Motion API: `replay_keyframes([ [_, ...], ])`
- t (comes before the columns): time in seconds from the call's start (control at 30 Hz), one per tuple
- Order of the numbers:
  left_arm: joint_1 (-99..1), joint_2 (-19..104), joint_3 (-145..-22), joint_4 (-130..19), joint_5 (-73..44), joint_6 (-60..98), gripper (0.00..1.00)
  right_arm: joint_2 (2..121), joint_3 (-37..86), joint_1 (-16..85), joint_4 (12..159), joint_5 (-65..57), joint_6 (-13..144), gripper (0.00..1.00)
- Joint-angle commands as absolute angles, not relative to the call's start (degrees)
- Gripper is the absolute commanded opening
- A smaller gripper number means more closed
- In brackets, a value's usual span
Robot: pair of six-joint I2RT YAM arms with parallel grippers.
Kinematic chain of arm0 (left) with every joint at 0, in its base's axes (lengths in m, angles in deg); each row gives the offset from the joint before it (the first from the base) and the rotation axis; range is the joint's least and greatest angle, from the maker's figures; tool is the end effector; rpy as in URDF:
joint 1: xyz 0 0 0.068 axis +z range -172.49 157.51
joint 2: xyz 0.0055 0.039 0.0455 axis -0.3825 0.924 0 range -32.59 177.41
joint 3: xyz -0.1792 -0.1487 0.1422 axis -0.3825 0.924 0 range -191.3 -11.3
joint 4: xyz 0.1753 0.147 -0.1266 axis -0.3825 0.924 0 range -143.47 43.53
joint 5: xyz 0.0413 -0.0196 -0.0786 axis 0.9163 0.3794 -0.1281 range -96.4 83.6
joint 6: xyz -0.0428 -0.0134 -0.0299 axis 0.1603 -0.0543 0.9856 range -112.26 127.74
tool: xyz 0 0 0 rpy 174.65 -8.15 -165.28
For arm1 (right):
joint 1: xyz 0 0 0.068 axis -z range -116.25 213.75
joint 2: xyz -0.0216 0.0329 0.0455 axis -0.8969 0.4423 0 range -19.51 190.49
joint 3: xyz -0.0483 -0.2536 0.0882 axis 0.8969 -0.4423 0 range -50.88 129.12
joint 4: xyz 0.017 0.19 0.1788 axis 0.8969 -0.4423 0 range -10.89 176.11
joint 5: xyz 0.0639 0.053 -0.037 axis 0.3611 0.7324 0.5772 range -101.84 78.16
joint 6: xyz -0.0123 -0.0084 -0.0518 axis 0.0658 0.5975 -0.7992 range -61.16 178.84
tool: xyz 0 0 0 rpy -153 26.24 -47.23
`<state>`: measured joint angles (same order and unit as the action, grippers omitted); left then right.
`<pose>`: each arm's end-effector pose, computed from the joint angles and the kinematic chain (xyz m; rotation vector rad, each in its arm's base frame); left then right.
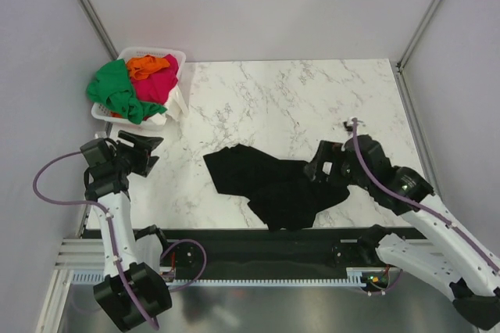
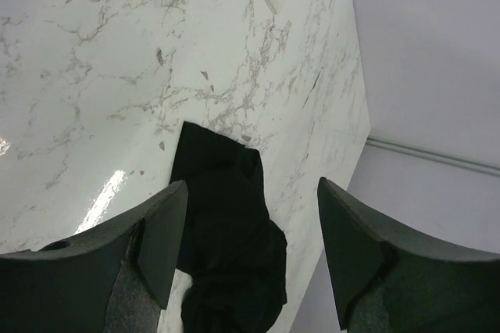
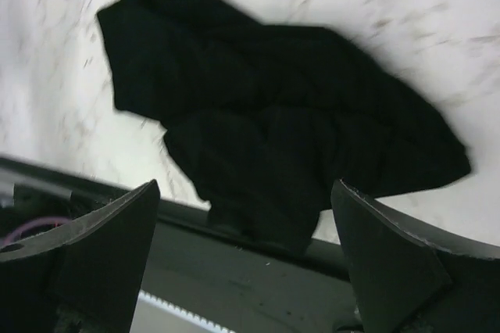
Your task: Fold and stack the t-shirts
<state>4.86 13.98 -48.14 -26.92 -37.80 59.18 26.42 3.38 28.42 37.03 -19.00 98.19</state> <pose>0.1634 0.0636 0.2612 -1.1533 1.8973 -0.8366 0.1273 0.0848 0.3268 0.1487 2.3295 0.5327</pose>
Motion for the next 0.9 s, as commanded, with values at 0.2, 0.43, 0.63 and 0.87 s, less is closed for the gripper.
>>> replay_keyframes([
  [0.2, -10.15, 17.07, -49.97, -27.54, -27.33, 50.64, 0.71, 48.58, 4.12, 2.07, 49.55, -20.63, 105.69, 0.98],
  [0.43, -14.93, 16.46, -50.50, -22.63, -22.05, 42.11, 0.69, 75.80, 31.06, 1.00, 46.14, -22.04, 94.45, 0.97],
  [0.63, -15.54, 13.30, -55.86, -15.33, -21.87, 39.82, 0.68, 94.72, 51.04, 1.17, 40.16, -26.25, 87.50, 0.82],
  [0.87, -15.46, 10.82, -56.39, -13.21, -19.84, 35.69, 0.70, 108.97, 63.46, 1.79, 34.52, -30.56, 85.12, 0.73],
])
